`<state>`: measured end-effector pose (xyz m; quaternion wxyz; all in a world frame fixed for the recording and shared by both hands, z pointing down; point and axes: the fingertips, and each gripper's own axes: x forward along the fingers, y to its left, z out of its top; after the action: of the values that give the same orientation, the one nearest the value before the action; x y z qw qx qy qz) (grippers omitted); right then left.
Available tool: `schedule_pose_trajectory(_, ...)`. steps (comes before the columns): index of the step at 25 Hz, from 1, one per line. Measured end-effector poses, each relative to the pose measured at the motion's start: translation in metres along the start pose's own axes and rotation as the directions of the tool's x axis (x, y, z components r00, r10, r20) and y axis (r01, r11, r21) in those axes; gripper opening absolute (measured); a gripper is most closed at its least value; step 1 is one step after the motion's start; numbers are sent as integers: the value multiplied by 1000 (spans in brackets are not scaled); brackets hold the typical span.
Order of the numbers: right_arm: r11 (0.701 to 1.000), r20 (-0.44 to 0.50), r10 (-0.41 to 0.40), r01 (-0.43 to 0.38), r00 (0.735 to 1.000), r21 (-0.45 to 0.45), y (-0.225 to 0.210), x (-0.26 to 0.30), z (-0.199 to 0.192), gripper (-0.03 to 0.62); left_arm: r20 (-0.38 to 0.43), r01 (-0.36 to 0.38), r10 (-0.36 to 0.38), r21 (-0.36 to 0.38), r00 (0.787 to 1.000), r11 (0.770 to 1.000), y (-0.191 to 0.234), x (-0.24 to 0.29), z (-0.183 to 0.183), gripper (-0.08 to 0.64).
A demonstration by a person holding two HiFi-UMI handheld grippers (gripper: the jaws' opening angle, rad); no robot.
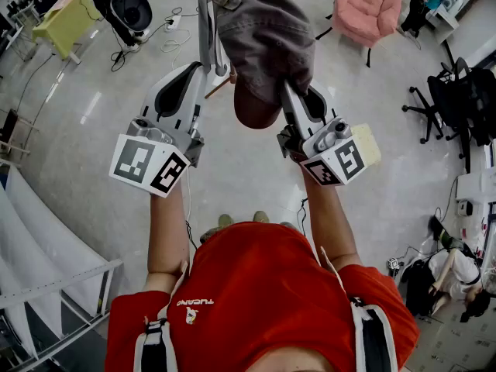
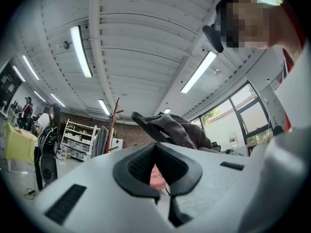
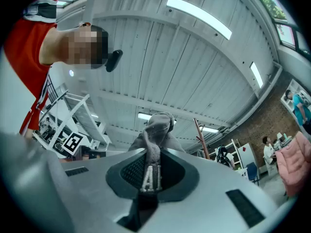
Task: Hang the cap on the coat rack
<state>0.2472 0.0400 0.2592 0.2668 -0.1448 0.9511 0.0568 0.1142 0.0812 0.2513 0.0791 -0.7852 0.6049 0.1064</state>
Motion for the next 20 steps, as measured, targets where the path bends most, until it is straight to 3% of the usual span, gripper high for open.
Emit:
schedule_pose_trajectory(12,999,47,15,-16,999,37,3,6,-1,49,8,-13,13,18,1000,1000,9,-3,8,8)
schedule_pose_trajectory(20,999,54,-39,39,998,3,12,62,-29,49,-6,-1,1,32,1000,1000,73,-25,10,8)
